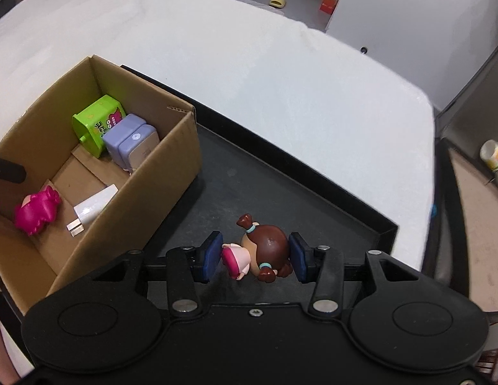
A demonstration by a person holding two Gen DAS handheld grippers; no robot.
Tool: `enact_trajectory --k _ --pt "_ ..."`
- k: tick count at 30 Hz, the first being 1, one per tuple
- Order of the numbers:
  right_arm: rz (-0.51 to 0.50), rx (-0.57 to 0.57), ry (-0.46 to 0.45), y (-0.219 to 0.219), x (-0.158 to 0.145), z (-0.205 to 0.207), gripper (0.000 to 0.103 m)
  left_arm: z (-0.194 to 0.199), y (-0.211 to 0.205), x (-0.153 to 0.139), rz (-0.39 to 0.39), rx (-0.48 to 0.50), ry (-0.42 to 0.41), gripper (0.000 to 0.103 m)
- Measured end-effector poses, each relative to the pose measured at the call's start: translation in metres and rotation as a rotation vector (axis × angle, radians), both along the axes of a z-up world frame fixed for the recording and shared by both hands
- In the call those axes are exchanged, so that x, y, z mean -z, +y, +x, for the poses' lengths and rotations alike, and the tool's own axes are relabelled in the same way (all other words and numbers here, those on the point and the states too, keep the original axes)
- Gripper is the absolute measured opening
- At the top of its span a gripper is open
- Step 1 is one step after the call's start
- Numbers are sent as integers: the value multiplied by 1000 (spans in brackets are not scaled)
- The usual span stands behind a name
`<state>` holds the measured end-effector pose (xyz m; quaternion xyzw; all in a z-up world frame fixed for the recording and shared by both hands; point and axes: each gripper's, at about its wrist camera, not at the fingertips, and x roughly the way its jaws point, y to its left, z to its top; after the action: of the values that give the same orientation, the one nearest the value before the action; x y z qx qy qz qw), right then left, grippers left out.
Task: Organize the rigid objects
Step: 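Grasp the brown-haired doll figure on the tray with the right gripper, then lift the doll and carry it over the cardboard box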
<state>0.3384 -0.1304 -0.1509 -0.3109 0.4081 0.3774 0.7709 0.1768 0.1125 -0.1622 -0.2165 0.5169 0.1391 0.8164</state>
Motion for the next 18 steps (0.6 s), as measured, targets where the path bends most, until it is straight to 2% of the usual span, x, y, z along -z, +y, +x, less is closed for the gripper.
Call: enact_trajectory --k 2,18 --pt "17 9 19 0 -6 -2 44 0 0 0 -1 -1 0 16" --pt "111 -29 -18 4 -64 -32 44 1 1 0 0 -2 1 16"
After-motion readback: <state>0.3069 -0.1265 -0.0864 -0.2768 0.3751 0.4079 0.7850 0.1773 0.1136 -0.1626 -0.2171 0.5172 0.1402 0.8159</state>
